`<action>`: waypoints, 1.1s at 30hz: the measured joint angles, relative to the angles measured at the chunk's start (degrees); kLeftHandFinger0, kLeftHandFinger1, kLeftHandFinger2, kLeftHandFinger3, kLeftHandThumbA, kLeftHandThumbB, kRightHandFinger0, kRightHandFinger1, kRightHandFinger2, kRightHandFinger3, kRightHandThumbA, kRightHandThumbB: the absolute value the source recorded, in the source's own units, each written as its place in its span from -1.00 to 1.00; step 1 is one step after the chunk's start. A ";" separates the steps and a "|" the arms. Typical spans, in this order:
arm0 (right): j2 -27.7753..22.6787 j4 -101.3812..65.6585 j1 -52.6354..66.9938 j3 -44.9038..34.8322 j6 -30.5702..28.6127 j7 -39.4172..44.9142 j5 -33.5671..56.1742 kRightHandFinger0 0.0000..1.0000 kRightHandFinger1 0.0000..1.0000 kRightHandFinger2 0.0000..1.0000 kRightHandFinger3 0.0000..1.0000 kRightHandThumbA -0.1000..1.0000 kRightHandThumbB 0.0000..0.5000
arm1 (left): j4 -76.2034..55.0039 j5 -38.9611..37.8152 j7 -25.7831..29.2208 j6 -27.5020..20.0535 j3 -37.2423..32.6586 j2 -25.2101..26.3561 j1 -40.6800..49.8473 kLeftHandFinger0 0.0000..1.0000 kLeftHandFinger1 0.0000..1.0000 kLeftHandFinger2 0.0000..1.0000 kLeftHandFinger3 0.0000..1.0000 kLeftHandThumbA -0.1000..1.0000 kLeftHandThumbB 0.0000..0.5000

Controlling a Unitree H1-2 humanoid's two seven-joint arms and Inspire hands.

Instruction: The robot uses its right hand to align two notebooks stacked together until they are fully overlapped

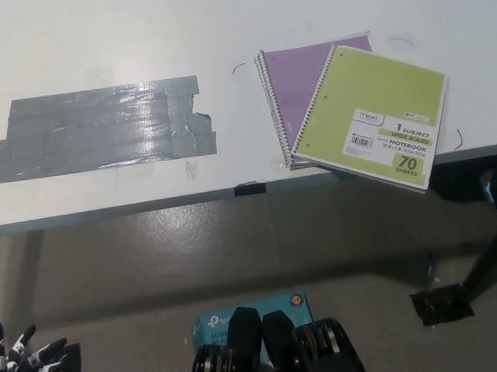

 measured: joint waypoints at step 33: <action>14.30 2.98 -47.39 7.26 19.88 6.21 -24.47 1.00 1.00 1.00 1.00 1.00 0.98 | -0.88 -0.39 0.00 0.38 -0.34 -0.58 0.55 -0.26 0.06 0.48 1.00 1.00 1.00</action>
